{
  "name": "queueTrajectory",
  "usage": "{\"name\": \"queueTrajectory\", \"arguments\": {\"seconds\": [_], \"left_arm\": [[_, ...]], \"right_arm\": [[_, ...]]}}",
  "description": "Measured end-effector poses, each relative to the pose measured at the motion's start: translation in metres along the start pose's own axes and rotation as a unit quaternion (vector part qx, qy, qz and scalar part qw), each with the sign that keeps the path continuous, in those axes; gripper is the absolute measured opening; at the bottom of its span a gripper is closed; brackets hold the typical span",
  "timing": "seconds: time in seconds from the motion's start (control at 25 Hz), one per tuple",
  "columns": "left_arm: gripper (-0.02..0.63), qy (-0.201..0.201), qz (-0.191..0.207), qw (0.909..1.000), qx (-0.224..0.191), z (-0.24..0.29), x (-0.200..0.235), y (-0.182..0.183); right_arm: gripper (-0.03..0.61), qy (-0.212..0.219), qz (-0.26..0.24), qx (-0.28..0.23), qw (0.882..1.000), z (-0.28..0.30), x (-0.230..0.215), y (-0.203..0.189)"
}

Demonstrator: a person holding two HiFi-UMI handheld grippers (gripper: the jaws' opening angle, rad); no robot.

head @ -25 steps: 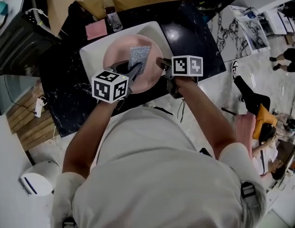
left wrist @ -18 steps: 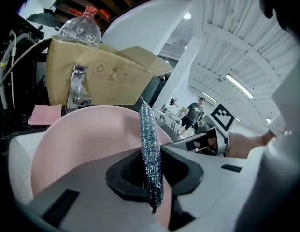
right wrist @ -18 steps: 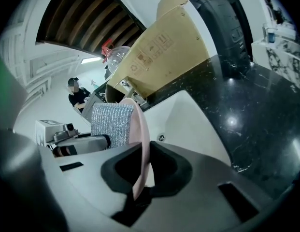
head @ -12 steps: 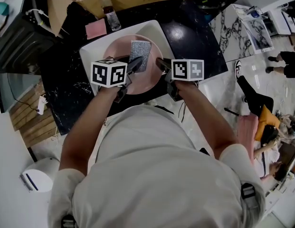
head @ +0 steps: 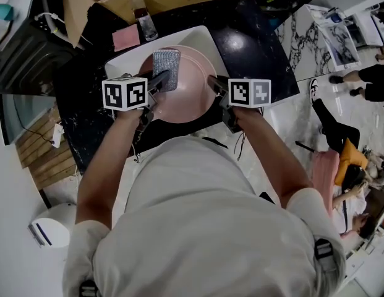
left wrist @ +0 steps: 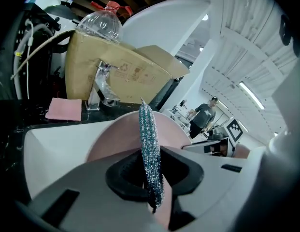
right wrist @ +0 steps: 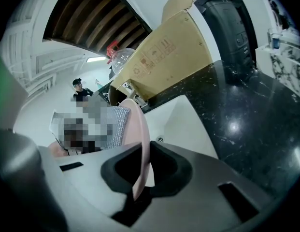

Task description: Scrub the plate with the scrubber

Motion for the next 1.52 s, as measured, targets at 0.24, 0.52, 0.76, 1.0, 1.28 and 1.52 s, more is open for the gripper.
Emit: {"name": "queueTrajectory", "arguments": {"seconds": [0.24, 0.52, 0.76, 1.0, 1.28, 1.52], "left_arm": [[0.069, 0.029, -0.008, 0.9996, -0.001, -0.017, 0.018, -0.003], [0.069, 0.067, 0.007, 0.9977, 0.0, -0.034, 0.029, -0.006], [0.069, 0.022, 0.019, 0.9996, -0.005, -0.024, -0.004, 0.0], [0.069, -0.037, 0.037, 0.9985, 0.013, 0.01, -0.048, -0.002], [0.068, -0.063, 0.036, 0.997, 0.027, 0.038, -0.065, -0.005], [0.069, -0.05, 0.016, 0.9983, 0.025, 0.028, -0.047, -0.008]], "right_arm": [[0.025, 0.001, 0.007, -0.007, 1.0, -0.005, -0.007, 0.001], [0.025, -0.003, 0.023, -0.017, 1.0, -0.011, -0.017, 0.001], [0.023, 0.002, 0.036, -0.02, 0.999, -0.011, -0.017, 0.0], [0.023, 0.007, 0.037, -0.024, 0.999, -0.008, -0.011, 0.0], [0.023, 0.018, 0.042, -0.036, 0.998, -0.01, -0.003, 0.004], [0.025, 0.02, 0.043, -0.044, 0.998, -0.015, -0.004, 0.005]]}}
Point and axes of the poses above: the fingertips, and each gripper's own axes: z forward along the fingers, x to its left, y out of its top, the point moved 8 cm from there along -z, backward along the fingers, and after that the axes turned 1 degree about -z, right-handed, at the moved point
